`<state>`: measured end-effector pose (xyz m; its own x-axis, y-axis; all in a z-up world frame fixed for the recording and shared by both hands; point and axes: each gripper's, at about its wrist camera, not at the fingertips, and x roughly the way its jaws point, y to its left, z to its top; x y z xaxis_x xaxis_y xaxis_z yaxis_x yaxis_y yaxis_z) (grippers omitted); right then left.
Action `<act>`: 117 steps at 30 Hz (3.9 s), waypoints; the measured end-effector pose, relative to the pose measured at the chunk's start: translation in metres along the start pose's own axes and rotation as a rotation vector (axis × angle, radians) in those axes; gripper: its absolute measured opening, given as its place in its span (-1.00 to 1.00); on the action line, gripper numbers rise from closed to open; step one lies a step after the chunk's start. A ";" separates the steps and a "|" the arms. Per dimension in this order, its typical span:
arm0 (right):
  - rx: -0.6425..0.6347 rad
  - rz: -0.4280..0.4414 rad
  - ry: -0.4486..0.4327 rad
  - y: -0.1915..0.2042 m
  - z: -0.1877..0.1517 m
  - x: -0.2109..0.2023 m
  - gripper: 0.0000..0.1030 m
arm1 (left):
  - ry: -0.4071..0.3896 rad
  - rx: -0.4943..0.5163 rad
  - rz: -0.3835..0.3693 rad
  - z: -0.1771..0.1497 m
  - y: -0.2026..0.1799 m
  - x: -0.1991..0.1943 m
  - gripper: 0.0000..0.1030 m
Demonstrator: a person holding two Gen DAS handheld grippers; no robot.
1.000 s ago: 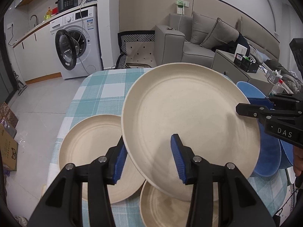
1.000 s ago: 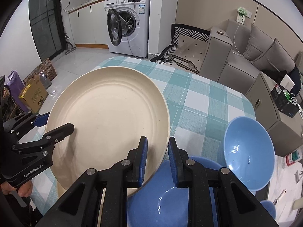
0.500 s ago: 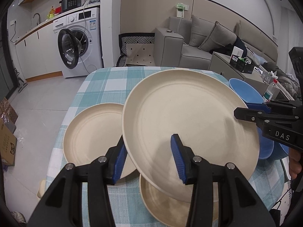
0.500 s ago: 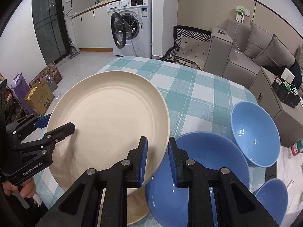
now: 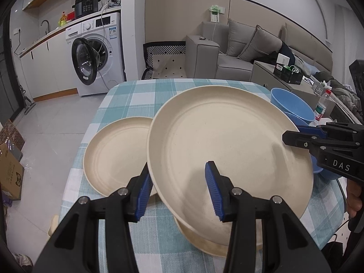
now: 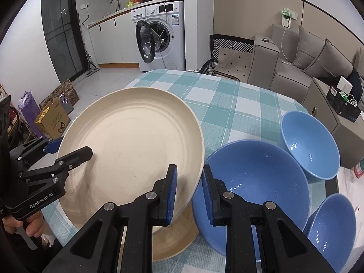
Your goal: Organize plates and bowls
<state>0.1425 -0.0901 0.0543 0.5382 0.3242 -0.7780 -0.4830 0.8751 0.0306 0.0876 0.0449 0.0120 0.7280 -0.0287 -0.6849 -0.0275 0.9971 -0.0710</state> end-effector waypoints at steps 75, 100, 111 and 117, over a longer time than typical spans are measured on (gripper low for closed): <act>0.055 -0.029 0.030 0.001 -0.076 0.031 -0.57 | 0.124 0.026 0.039 -0.048 -0.015 0.043 -0.12; -0.052 -0.116 0.031 0.016 -0.084 0.032 -0.57 | 0.134 0.084 0.055 -0.054 -0.023 0.054 -0.13; -0.056 -0.087 0.017 0.018 -0.083 0.030 -0.32 | 0.155 0.075 0.029 -0.053 -0.021 0.054 -0.06; -0.039 -0.061 -0.017 0.017 -0.080 0.021 -0.09 | 0.117 0.046 -0.038 -0.047 -0.014 0.038 0.34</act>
<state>0.0900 -0.0973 -0.0120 0.5787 0.2767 -0.7671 -0.4755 0.8787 -0.0418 0.0838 0.0264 -0.0467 0.6426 -0.0724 -0.7628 0.0320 0.9972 -0.0676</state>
